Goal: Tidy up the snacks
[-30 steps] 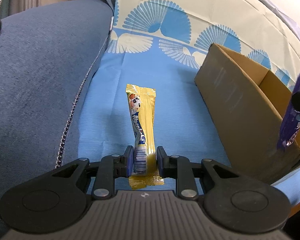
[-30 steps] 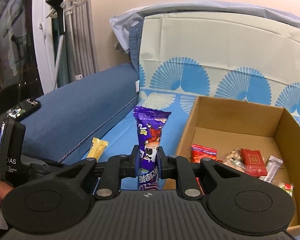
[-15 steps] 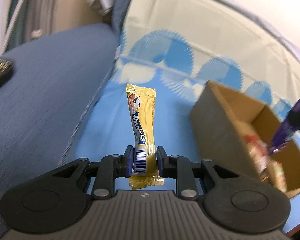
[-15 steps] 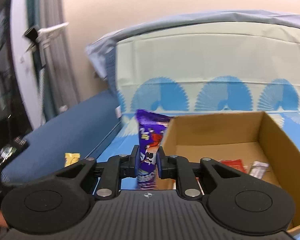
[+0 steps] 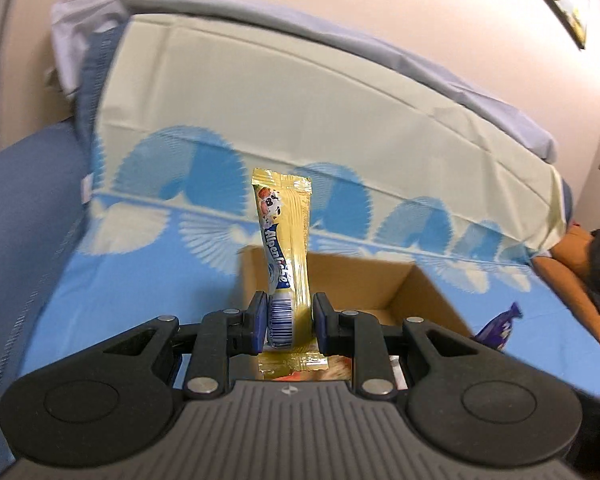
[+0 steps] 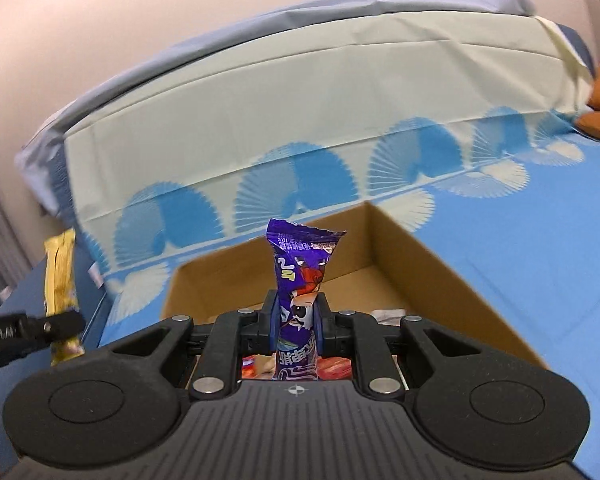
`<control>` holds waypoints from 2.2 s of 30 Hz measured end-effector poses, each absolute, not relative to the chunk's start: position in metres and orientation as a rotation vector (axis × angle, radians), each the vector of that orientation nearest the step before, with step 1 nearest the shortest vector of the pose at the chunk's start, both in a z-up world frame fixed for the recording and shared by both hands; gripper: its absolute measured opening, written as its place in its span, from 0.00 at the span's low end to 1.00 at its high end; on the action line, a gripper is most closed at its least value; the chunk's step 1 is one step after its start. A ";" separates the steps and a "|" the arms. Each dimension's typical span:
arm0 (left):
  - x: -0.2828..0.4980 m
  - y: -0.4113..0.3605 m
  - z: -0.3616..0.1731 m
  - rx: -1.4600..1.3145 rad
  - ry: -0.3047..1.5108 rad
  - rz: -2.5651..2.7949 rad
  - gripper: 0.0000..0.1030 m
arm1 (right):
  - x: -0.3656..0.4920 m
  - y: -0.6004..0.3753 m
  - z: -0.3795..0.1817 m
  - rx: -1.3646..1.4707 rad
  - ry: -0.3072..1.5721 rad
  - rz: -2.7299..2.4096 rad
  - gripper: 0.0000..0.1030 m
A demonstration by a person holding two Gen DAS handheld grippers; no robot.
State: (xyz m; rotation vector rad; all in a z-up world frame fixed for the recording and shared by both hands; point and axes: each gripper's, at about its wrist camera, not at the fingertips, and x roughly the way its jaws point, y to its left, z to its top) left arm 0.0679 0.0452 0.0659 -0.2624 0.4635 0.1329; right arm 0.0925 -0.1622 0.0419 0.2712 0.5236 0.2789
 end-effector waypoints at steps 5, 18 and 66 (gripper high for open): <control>0.098 0.012 0.064 -0.227 0.467 0.079 0.26 | 0.097 -0.171 0.039 0.279 0.508 0.258 0.17; 0.123 -0.018 0.050 -0.181 0.474 0.051 0.26 | 0.099 -0.181 0.042 0.306 0.475 0.251 0.17; -0.068 0.002 0.062 -0.115 0.390 0.004 1.00 | 0.005 -0.208 0.066 -0.015 0.480 0.291 0.99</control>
